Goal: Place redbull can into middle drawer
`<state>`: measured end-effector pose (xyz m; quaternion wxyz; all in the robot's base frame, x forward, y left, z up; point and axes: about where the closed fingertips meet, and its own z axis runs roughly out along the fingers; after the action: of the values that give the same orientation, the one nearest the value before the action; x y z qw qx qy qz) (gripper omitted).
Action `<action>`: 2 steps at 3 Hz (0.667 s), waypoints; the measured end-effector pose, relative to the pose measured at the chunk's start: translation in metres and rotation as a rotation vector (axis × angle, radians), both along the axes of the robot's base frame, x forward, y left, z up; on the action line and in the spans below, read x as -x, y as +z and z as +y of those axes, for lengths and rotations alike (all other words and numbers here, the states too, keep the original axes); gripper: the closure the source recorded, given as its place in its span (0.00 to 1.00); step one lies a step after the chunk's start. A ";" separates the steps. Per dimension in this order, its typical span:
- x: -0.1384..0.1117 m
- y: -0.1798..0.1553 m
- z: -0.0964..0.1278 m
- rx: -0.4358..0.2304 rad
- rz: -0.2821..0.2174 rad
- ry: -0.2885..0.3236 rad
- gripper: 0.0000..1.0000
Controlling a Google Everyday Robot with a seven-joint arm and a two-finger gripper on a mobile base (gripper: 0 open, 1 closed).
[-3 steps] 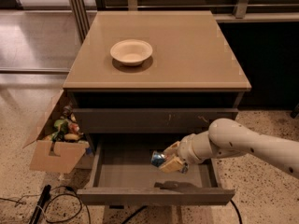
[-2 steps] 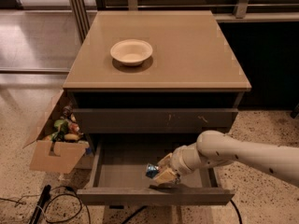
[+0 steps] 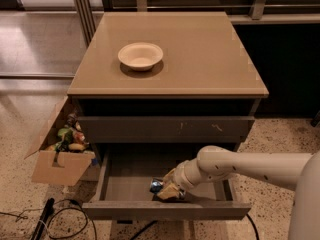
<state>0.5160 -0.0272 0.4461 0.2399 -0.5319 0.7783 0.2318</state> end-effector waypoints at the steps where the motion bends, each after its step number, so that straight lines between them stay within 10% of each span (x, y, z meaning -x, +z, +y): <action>1: -0.015 -0.018 0.004 0.015 -0.001 -0.011 1.00; 2: -0.020 -0.031 0.004 0.023 0.006 -0.025 1.00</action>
Offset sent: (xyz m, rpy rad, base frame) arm 0.0272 -0.0007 -0.0442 -0.0342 0.0085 -0.0474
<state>0.5358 -0.0237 0.4154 0.2345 -0.5242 0.7882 0.2212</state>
